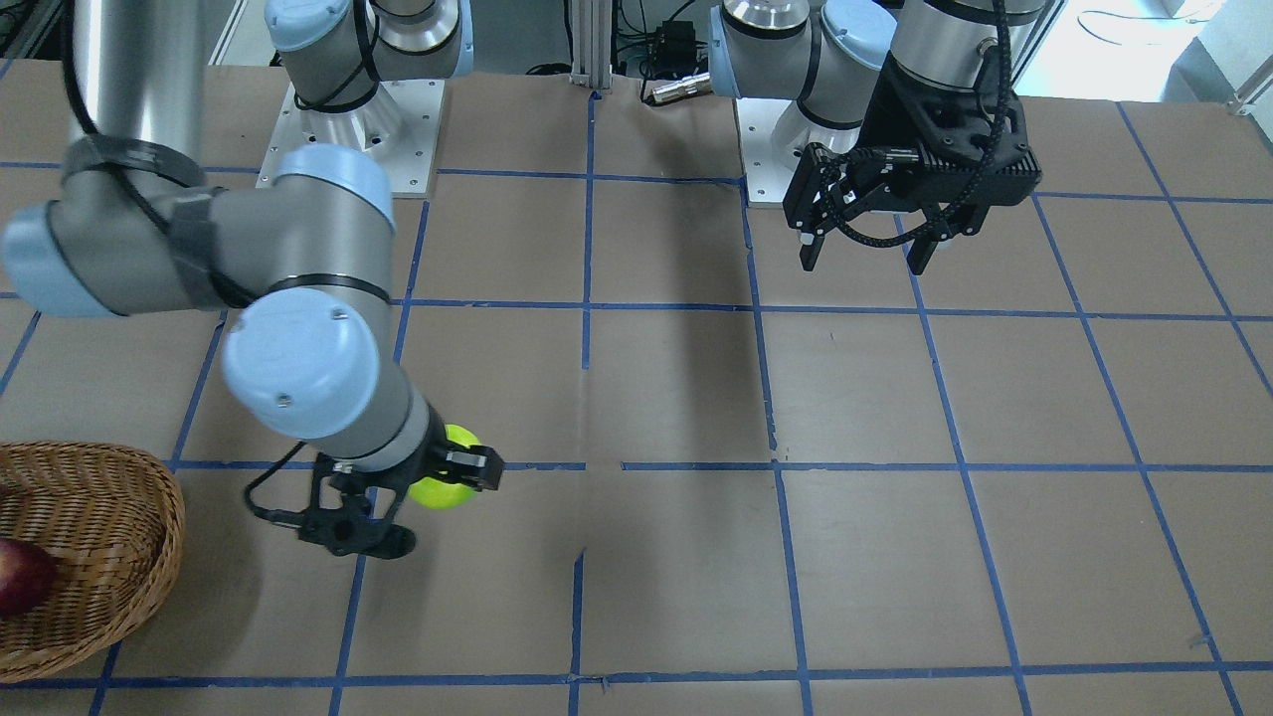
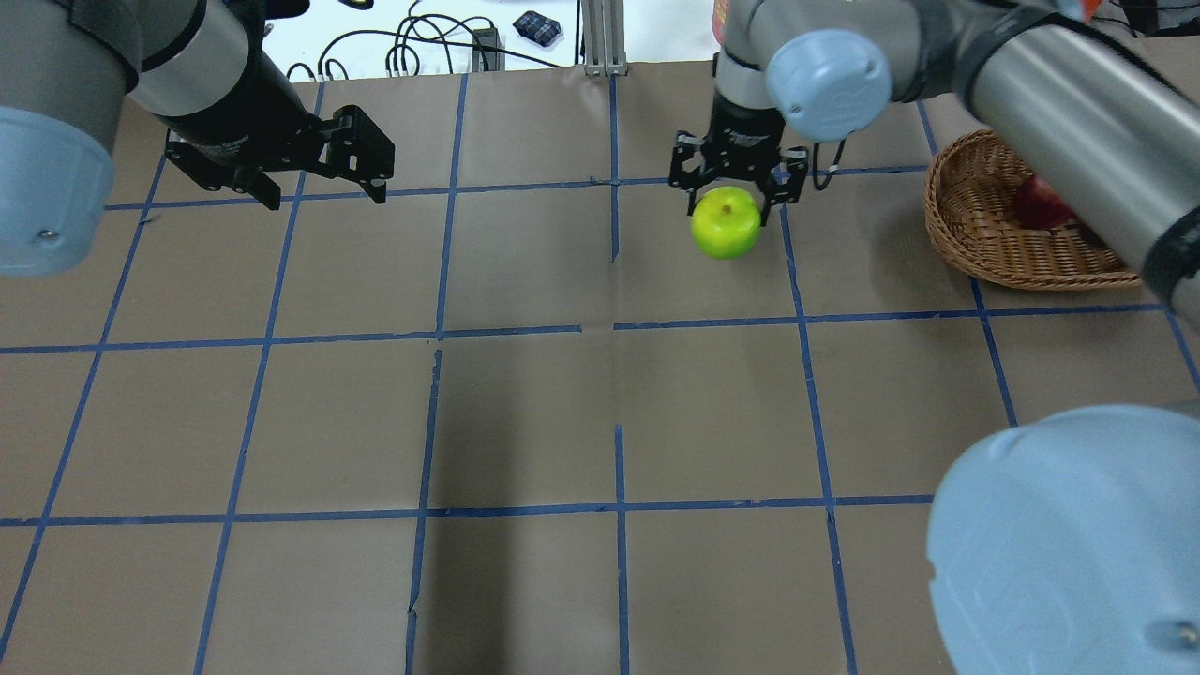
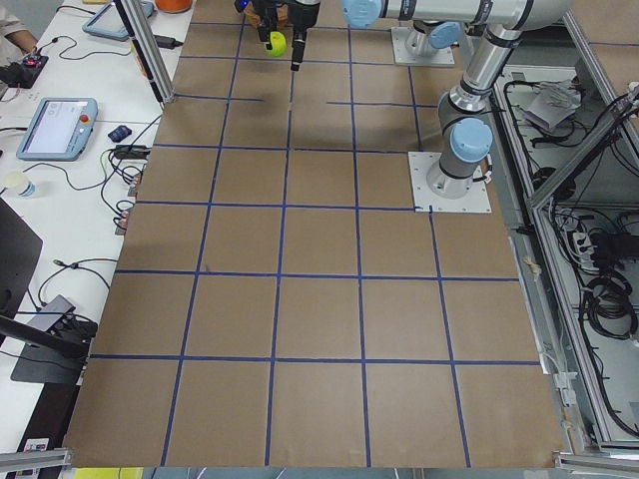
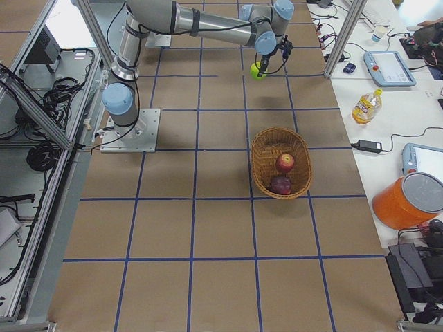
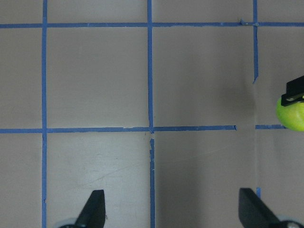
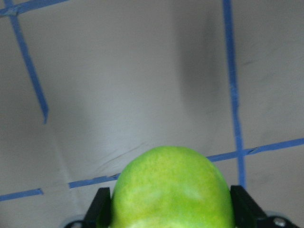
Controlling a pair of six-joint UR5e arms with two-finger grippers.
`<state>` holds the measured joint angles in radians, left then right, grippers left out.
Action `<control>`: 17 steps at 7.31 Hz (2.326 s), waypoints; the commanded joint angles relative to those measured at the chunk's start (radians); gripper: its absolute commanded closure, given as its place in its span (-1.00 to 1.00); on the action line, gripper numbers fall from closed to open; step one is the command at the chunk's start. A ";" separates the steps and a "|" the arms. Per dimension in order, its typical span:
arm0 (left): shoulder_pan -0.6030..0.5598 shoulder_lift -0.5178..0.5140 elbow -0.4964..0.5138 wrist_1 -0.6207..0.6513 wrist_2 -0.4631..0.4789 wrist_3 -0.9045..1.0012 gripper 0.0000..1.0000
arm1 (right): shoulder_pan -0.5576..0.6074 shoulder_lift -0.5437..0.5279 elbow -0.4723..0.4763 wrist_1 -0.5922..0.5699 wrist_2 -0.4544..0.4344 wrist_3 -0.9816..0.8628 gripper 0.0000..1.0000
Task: Put all apples into basket
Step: 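Lift the green apple with the right gripper and carry it to the basket, then lower the green apple into the basket and open the right gripper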
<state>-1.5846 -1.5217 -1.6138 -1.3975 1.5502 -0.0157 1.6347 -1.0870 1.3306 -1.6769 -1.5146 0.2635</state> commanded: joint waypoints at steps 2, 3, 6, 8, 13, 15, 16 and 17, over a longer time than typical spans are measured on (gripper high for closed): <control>0.000 0.000 0.000 0.000 -0.001 0.000 -1.00 | -0.241 -0.016 -0.028 0.022 -0.120 -0.358 1.00; 0.002 0.000 0.000 0.000 0.001 0.000 -1.00 | -0.287 -0.002 -0.013 0.002 -0.122 -0.425 1.00; 0.000 0.000 0.000 0.000 -0.001 0.000 -1.00 | -0.349 0.059 -0.005 -0.096 -0.176 -0.544 1.00; 0.000 0.000 0.000 0.000 -0.001 0.000 -1.00 | -0.383 0.110 -0.004 -0.153 -0.173 -0.581 1.00; 0.000 0.000 -0.002 0.000 -0.001 0.000 -1.00 | -0.406 0.134 0.031 -0.156 -0.177 -0.599 -0.90; 0.000 0.002 -0.003 0.000 -0.001 0.000 -1.00 | -0.414 0.107 0.022 -0.062 -0.197 -0.601 -1.00; 0.000 0.002 -0.003 0.000 -0.001 0.000 -1.00 | -0.412 0.063 0.013 -0.002 -0.196 -0.599 -1.00; 0.000 0.002 -0.003 0.000 -0.001 0.000 -1.00 | -0.401 -0.005 0.018 0.043 -0.187 -0.589 -1.00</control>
<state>-1.5846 -1.5204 -1.6165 -1.3974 1.5493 -0.0153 1.2252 -1.0219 1.3490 -1.6979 -1.7068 -0.3339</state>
